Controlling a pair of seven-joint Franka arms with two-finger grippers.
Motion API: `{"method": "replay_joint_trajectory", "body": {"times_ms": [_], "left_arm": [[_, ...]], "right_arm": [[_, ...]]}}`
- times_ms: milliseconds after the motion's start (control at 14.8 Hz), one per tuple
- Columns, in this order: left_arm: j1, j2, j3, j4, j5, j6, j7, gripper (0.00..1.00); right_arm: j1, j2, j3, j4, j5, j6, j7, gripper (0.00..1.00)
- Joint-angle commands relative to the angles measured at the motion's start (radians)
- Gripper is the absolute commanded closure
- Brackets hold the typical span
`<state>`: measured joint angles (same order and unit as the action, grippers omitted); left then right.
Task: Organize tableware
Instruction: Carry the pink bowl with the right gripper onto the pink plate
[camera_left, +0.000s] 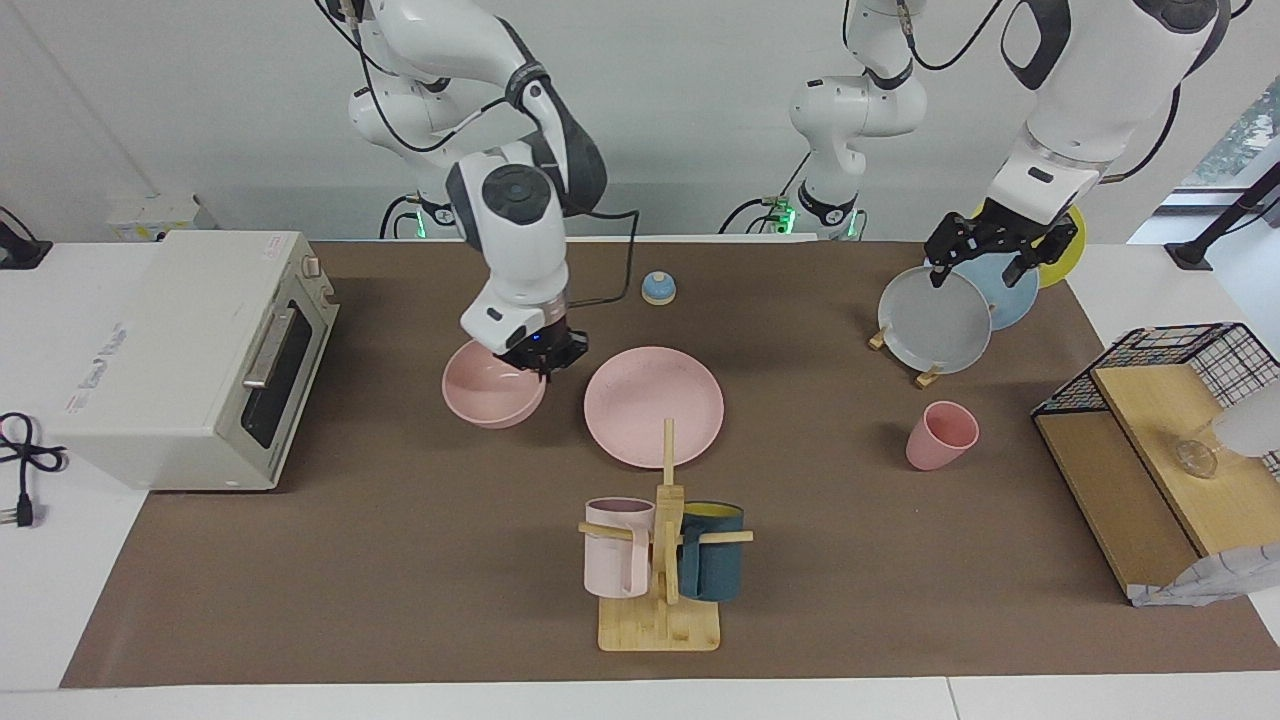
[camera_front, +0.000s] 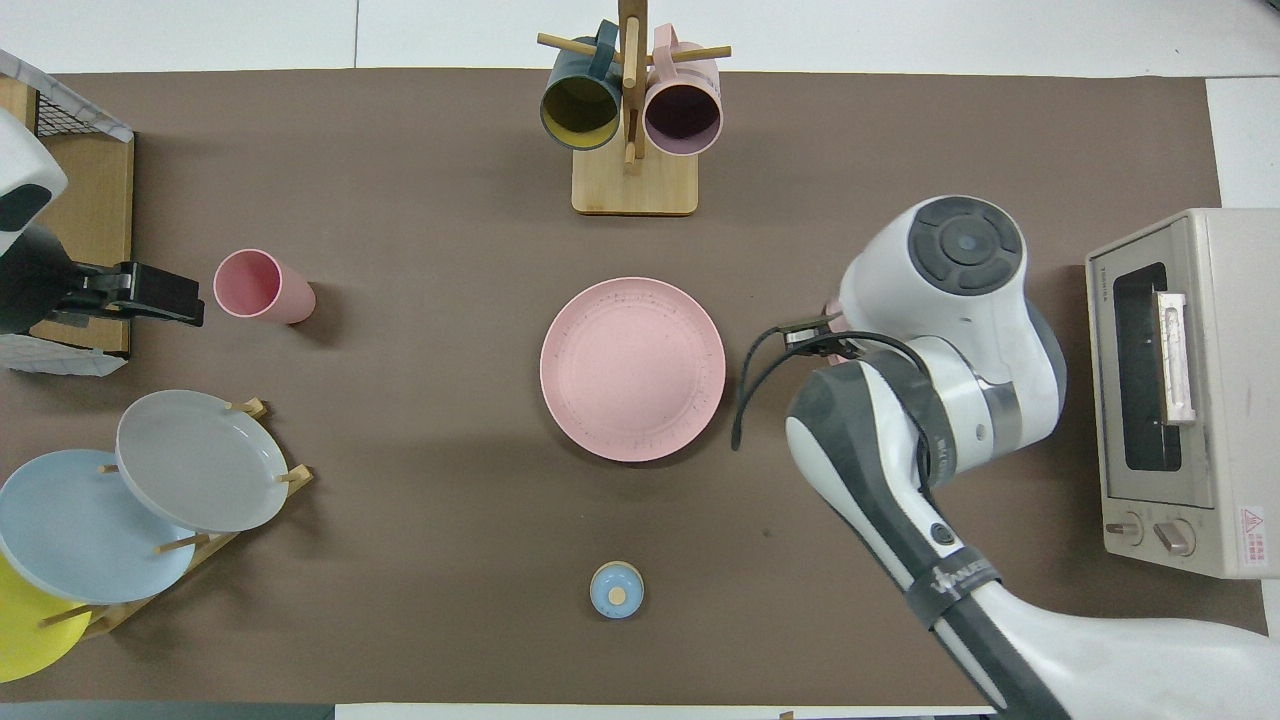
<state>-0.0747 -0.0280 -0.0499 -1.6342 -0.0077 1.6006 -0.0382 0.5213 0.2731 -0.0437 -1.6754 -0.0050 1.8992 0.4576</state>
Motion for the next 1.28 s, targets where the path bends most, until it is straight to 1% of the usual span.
{"method": "replay_joint_trajectory", "body": {"times_ms": [0, 67, 135, 202, 270, 472, 742, 876, 944, 1146, 1213], "left_arm": [[0.003, -0.029, -0.004, -0.029, 0.023, -0.004, 0.001, 0.0], [0.003, -0.029, -0.004, -0.029, 0.023, -0.004, 0.001, 0.0], [0.004, -0.029, -0.004, -0.029, 0.023, -0.004, 0.001, 0.0], [0.003, -0.029, -0.004, -0.029, 0.023, -0.004, 0.001, 0.0], [0.003, -0.029, -0.004, -0.029, 0.023, -0.005, 0.001, 0.0], [0.004, -0.03, -0.004, -0.027, 0.022, -0.005, -0.006, 0.0], [0.004, -0.03, -0.002, -0.03, 0.022, 0.013, 0.0, 0.0], [0.004, -0.021, -0.002, -0.032, 0.022, 0.039, 0.003, 0.0], [0.006, -0.007, -0.002, -0.03, 0.022, 0.05, 0.003, 0.0], [0.006, 0.087, -0.002, -0.027, 0.023, 0.131, 0.006, 0.0], [0.004, 0.142, -0.002, -0.018, 0.029, 0.159, 0.006, 0.0]], "right_arm": [[0.092, 0.214, -0.001, 0.309, -0.004, -0.126, 0.157, 1.0], [0.117, 0.268, -0.001, 0.386, -0.001, -0.132, 0.191, 1.0], [0.138, 0.3, 0.001, 0.419, -0.003, -0.121, 0.213, 1.0], [0.163, 0.322, 0.001, 0.425, -0.001, -0.088, 0.252, 1.0], [0.183, 0.328, 0.001, 0.418, -0.003, -0.036, 0.297, 1.0], [0.189, 0.327, 0.002, 0.373, 0.006, 0.035, 0.312, 1.0], [0.218, 0.333, 0.004, 0.321, 0.008, 0.078, 0.323, 1.0], [0.22, 0.333, 0.005, 0.316, 0.01, 0.086, 0.357, 1.0], [0.223, 0.331, 0.007, 0.313, 0.01, 0.09, 0.362, 1.0], [0.218, 0.331, 0.007, 0.296, 0.011, 0.097, 0.362, 1.0], [0.217, 0.328, 0.007, 0.298, 0.016, 0.094, 0.362, 0.9]]}}
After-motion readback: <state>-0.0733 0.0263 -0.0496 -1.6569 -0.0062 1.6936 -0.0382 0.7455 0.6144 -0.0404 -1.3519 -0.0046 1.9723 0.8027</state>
